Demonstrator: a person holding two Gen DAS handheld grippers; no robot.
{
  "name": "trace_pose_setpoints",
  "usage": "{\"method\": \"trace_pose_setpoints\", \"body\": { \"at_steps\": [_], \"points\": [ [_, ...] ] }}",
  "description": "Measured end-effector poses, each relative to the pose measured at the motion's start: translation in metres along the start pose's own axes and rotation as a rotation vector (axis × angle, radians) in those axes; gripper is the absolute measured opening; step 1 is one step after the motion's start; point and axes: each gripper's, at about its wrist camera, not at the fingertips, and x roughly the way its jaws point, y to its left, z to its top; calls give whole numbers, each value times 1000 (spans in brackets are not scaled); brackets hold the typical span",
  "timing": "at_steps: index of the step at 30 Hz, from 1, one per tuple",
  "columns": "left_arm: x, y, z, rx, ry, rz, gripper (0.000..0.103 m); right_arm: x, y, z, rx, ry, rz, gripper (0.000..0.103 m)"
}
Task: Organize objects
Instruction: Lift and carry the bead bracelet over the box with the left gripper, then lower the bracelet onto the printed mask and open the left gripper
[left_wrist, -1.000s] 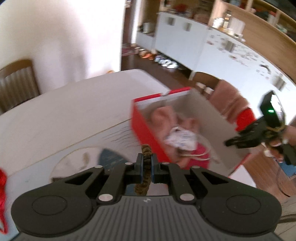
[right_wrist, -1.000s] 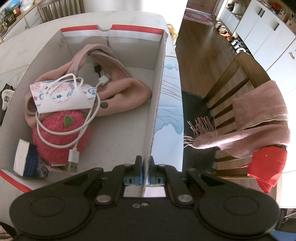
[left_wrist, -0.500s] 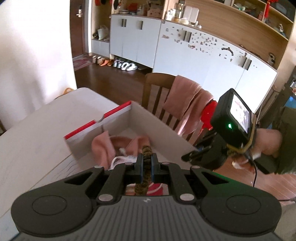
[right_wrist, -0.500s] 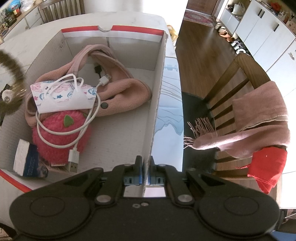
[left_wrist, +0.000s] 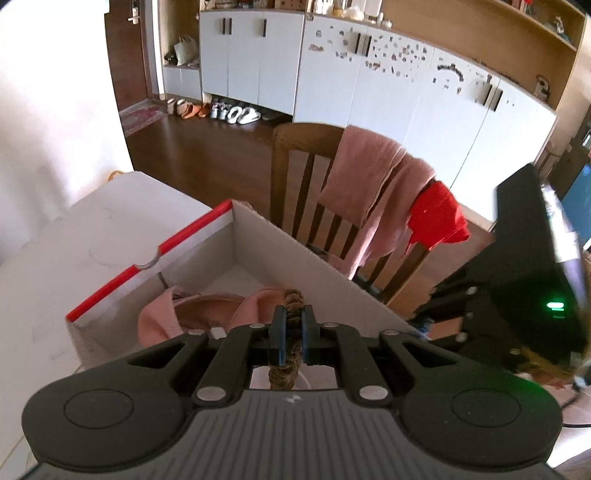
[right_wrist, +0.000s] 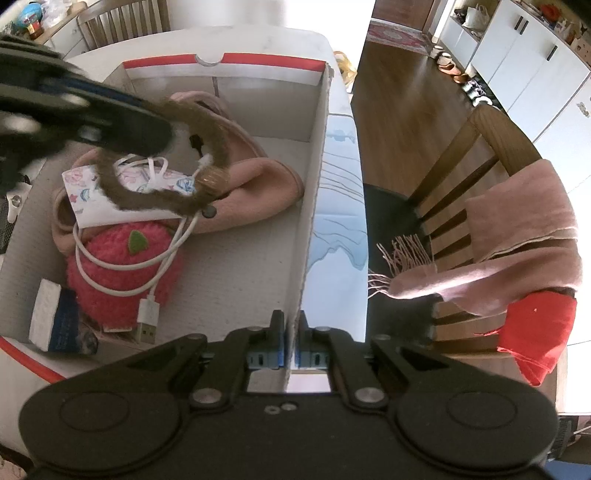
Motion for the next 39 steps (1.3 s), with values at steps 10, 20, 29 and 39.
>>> {"method": "trace_pose_setpoints", "body": {
  "at_steps": [10, 20, 29, 39],
  "points": [
    [44, 10, -14, -18, 109, 50, 7, 0, -1, -1, 8, -3, 7, 3],
    [58, 24, -23, -65, 161, 92, 7, 0, -2, -1, 13, -2, 9, 3],
    [44, 25, -29, -74, 128, 90, 34, 0, -1, -1, 12, -1, 7, 3],
    [-2, 29, -34, -97, 47, 87, 64, 1, 0, -2, -3, 1, 0, 3]
  ]
}}
